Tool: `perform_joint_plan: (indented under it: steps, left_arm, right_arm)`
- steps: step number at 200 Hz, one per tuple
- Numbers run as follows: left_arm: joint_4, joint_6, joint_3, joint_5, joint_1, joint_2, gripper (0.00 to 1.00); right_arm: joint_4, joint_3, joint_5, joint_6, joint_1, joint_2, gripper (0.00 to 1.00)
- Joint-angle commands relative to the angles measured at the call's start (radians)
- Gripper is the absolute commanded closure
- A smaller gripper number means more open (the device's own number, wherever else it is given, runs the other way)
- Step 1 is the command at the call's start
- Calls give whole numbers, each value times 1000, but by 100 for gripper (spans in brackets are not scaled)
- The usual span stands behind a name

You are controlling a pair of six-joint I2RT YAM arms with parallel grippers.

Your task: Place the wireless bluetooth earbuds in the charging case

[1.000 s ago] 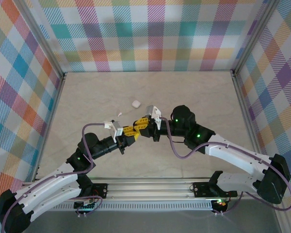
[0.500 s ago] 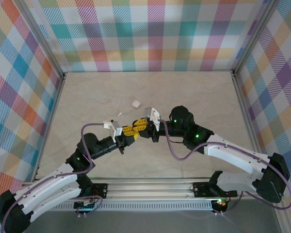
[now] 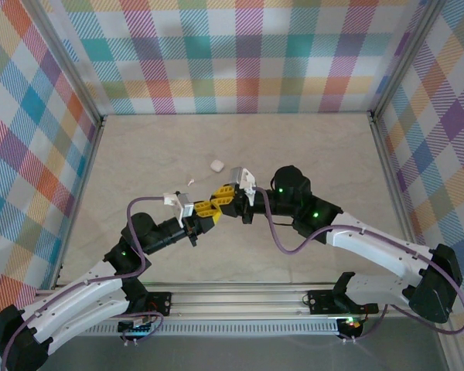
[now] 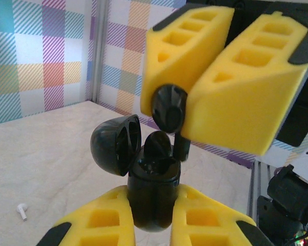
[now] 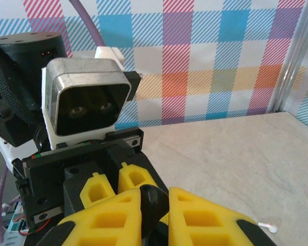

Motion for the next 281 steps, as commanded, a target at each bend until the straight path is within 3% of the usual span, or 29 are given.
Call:
perform_joint_plan:
  steps: [1, 147, 281]
  left_arm:
    - [30, -4, 18, 24, -15, -17, 100]
    - [33, -12, 34, 43, -17, -34, 100]
    - [77, -46, 53, -10, -17, -25, 100]
  right_arm:
    - [13, 41, -12, 36, -2, -28, 83]
    - [-27, 11, 20, -58, -3, -19, 83]
    - [7, -10, -21, -18, -2, -11, 81]
